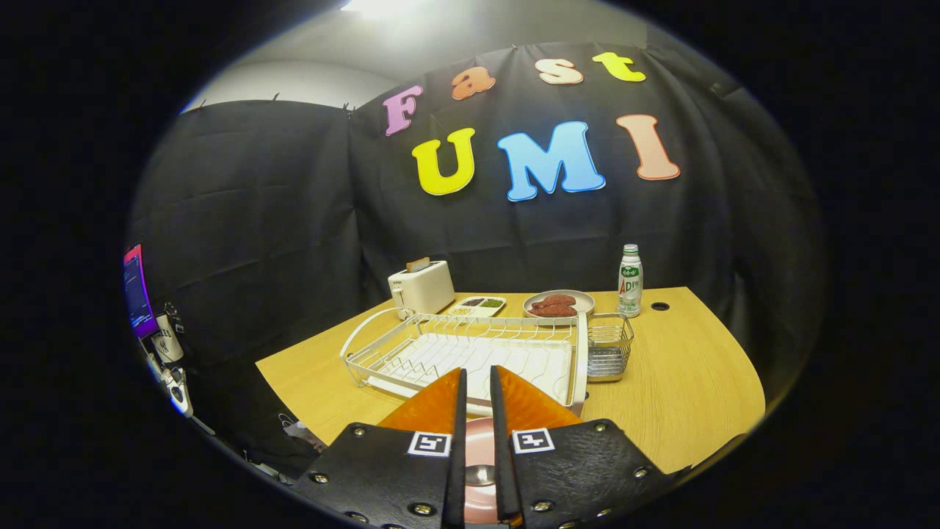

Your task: Take the plate from the dish rack, then take the spoon from the basket and place it into the plate.

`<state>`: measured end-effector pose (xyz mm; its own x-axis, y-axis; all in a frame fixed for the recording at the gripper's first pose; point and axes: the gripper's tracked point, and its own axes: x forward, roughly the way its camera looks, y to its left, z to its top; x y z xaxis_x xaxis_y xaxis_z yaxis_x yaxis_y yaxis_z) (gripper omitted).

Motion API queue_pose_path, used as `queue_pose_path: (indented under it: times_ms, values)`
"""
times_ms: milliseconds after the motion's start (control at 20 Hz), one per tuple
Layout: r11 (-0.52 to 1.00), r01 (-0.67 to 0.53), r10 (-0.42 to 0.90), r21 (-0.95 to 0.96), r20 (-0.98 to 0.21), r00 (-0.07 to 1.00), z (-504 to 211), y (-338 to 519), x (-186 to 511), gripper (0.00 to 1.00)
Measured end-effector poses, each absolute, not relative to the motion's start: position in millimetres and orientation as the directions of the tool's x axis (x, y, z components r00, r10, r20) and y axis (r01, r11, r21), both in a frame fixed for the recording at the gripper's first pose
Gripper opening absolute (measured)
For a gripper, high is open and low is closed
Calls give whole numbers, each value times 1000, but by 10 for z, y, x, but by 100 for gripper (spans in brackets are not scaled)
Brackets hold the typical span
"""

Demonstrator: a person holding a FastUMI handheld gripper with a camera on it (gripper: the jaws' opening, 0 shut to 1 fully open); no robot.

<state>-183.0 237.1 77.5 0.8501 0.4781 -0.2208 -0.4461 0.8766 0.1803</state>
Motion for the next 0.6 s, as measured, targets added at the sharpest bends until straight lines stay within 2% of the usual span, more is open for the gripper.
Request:
queue_pose_path:
  times_ms: [250, 600]
  values:
    - [893, -422, 445, 156, -162, 881, 1217, 2231, -1714, 16]
    - [937, -340, 342, 82, -15, 940, 2448, 1686, -1358, 16]
